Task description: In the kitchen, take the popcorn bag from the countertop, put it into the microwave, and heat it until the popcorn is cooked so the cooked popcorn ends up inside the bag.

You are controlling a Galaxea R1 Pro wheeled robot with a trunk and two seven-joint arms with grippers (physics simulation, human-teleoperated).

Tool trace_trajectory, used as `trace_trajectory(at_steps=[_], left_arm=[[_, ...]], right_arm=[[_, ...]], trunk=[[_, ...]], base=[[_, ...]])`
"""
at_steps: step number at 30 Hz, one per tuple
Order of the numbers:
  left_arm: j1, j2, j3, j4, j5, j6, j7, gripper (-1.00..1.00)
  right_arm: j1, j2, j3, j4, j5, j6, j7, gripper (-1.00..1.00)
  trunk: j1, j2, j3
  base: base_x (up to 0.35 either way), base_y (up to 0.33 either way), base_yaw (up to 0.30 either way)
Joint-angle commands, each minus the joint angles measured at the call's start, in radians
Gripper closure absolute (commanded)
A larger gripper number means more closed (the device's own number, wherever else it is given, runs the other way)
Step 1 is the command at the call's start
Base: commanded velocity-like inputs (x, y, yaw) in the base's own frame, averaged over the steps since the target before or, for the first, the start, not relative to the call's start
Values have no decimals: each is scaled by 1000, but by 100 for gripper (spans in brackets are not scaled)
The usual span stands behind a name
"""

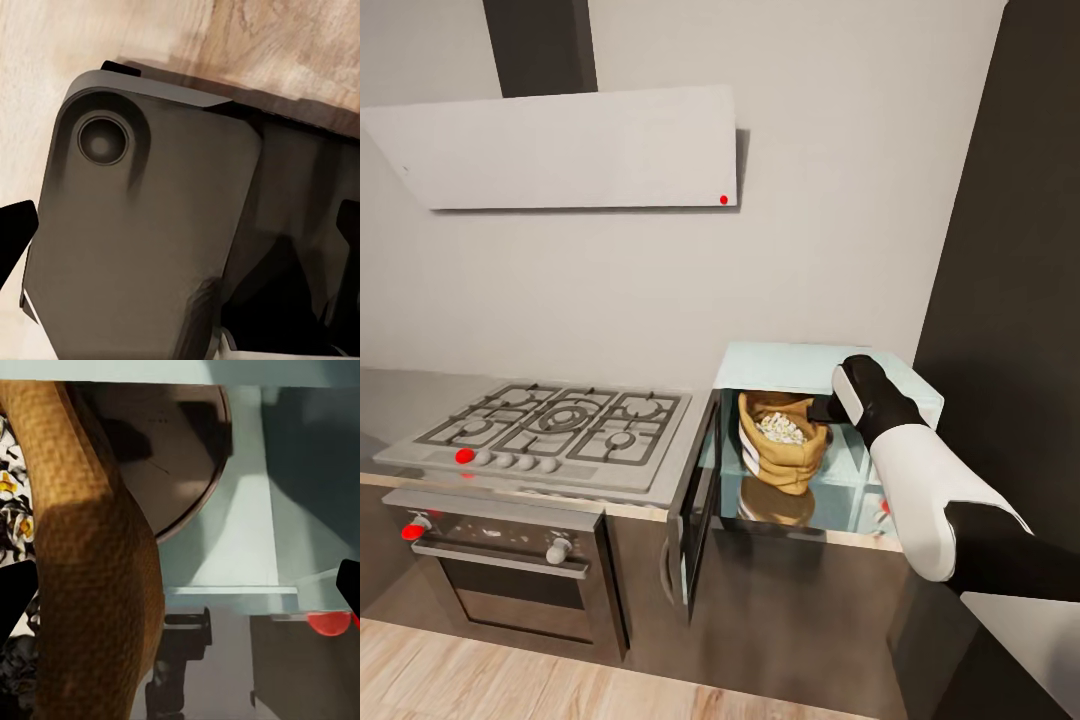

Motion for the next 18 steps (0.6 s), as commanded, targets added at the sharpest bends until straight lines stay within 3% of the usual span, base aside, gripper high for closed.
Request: trace_trajectory(at_steps=[1, 5, 14, 18], left_arm=[[0, 0, 1, 0, 4, -3, -1, -100], [0, 0, 1, 0, 4, -3, -1, -100], [0, -2, 0, 2, 4, -3, -1, -100], [0, -2, 0, 2, 3, -4, -1, -100]], right_arm=[[-1, 1, -6, -1, -3, 2, -4, -100], [-1, -1, -5, 2, -1, 2, 12, -100], [-1, -15, 5, -25, 11, 2, 153, -100], [-1, -16, 6, -35, 14, 2, 167, -100]], trunk=[[0, -1, -1], [0, -1, -1], [0, -1, -1], [0, -1, -1]], base=[[0, 0, 0], [0, 0, 0], [0, 0, 0], [-25, 0, 0]])
